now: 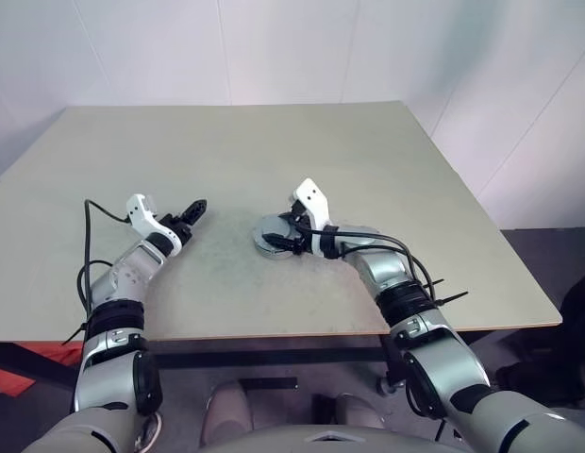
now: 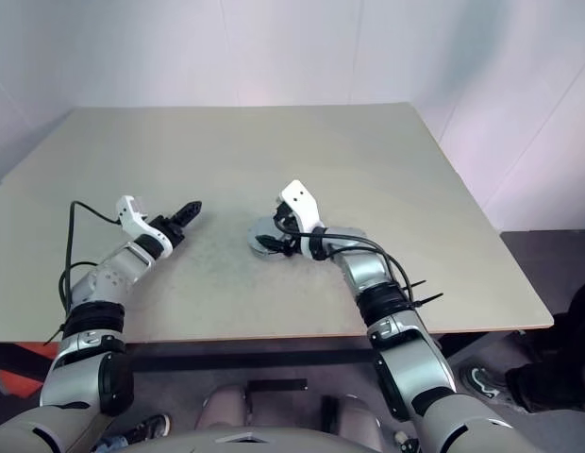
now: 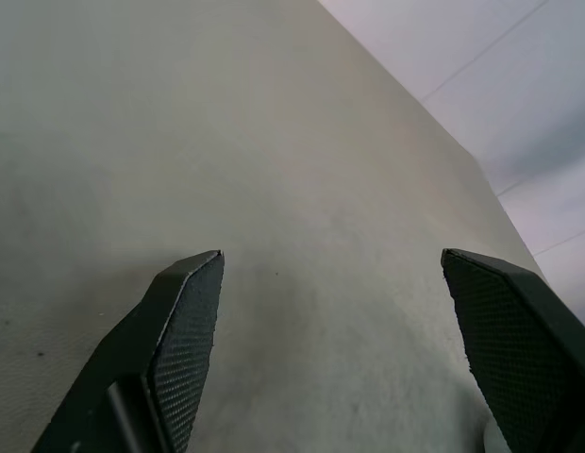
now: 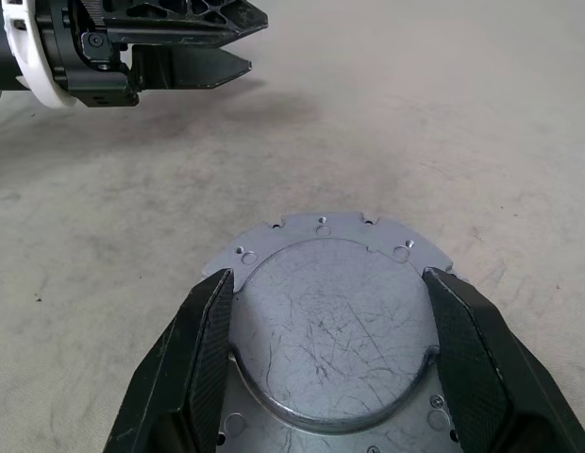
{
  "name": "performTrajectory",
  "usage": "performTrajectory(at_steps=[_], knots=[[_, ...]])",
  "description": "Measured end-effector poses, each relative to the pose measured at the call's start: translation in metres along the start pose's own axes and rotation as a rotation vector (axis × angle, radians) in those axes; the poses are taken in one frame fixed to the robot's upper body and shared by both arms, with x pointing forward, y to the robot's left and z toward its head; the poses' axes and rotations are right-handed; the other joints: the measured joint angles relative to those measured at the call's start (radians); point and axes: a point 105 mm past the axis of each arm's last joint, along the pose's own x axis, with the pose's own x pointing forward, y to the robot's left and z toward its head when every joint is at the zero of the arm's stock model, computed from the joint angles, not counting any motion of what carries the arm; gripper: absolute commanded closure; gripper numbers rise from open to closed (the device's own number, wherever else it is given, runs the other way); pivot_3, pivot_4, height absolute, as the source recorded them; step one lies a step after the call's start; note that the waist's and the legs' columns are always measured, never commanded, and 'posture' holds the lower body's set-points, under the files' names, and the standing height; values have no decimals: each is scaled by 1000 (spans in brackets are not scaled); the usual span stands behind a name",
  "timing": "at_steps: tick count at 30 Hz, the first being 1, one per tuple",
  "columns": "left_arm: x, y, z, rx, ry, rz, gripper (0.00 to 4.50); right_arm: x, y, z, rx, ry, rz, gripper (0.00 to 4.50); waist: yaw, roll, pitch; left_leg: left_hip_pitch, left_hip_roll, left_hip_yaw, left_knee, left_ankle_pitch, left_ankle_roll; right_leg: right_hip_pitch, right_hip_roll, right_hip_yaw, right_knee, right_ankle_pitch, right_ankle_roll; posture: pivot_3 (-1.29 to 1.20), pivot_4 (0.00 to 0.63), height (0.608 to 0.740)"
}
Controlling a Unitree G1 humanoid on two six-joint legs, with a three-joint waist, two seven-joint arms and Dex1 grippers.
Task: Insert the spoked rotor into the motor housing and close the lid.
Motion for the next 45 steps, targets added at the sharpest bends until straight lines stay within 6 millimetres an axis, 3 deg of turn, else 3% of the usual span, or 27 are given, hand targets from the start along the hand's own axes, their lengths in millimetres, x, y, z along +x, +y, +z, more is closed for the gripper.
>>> performTrajectory(at_steps=[34, 45], knots=[[-1, 1, 0, 1, 0, 2, 573, -4, 3, -4, -70, 29, 61, 1438, 0, 0, 0, 6, -1, 0, -1, -4, 6, 8, -1, 0, -3, -2, 2, 0, 0, 740], [-1, 1, 0, 2, 2, 2, 573, -2, 9, -1, 72, -6, 96, 1438, -4, 0, 0, 7, 0, 0, -1, -4, 6, 8, 0, 0, -3, -2, 2, 0, 0, 740]])
